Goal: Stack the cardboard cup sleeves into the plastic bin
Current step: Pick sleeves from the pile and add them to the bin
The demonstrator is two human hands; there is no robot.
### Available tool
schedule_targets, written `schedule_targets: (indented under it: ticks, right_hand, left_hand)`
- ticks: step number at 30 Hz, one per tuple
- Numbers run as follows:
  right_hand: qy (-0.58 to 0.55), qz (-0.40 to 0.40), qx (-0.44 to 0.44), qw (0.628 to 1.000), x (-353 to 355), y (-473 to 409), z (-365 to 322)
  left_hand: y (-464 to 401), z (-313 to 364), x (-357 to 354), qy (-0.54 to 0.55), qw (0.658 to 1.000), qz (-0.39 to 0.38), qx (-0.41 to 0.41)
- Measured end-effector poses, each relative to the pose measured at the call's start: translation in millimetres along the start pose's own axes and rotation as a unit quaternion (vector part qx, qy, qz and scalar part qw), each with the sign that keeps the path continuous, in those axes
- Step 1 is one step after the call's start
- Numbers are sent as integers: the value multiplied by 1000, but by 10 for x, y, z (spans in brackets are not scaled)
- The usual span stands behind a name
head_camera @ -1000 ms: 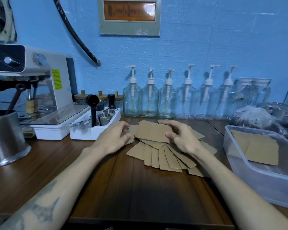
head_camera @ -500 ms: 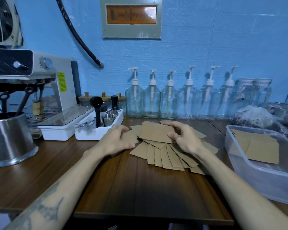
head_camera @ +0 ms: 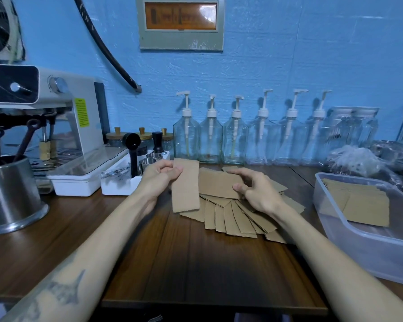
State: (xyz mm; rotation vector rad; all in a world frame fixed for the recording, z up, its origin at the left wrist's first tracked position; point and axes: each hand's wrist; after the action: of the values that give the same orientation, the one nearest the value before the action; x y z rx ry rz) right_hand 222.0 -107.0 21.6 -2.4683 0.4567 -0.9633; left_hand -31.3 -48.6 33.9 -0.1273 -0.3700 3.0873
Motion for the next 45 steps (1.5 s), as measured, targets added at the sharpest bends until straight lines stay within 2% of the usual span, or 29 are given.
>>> schedule_targets:
  ticks: [5, 8, 10, 12, 14, 17, 20, 23, 25, 28, 35, 39, 42, 45]
  right_hand:
    - [1, -21, 8, 1000, 5, 5, 9]
    - [3, -26, 10, 1000, -3, -4, 29]
    - [-1, -28, 7, 1000, -11, -7, 31]
    - [-8, -31, -2, 999, -16, -2, 20]
    - [-21, -27, -11, 999, -14, 11, 5]
    - [-56, -31, -22, 998, -9, 21, -2]
    - [-36, -53, 3, 998, -21, 25, -5]
    - [21, -62, 38, 997, -42, 21, -14]
    - [22, -63, 53, 996, -50, 22, -17]
    - [26, -56, 59, 996, -50, 15, -12]
    - [6, -47, 38, 998, -43, -2, -14]
    - [-7, -6, 11, 1000, 25, -28, 24]
    - [-22, 31, -24, 999, 88, -43, 38]
    - [5, 49, -32, 998, 119, -53, 78]
  left_hand:
    - [53, -75, -129, 6, 1000, -15, -21]
    - [71, -144, -151, -37, 998, -40, -29]
    - [73, -217, -167, -136, 988, -46, -51]
    - [69, -283, -180, -284, 952, -34, -106]
    - [49, -331, -196, -345, 928, -22, -139]
    - [29, -351, -229, -336, 931, -14, -142]
    - [46, -356, -242, -316, 934, -52, -160]
    - [74, -362, -251, -350, 908, -101, -208]
    - [71, -370, -261, -394, 884, -95, -234]
    - [63, -372, -264, -400, 878, -89, -249]
    - [17, -320, -231, -349, 907, -97, -214]
    - [-52, -307, -97, -321, 922, -85, -198]
    - [-103, -325, 2, -356, 914, -69, -183]
    - [-159, -341, 16, -431, 885, -66, -165]
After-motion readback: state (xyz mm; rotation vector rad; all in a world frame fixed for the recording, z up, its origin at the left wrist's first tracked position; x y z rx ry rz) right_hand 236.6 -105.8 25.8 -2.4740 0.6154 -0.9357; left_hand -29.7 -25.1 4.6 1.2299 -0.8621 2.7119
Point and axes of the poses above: each hand's wrist, its own y-axis away from the middle knuckle, its own x-axis out of the back of the hand, z = x × y, and after that the axes turned 7 degrees about z, right-handed
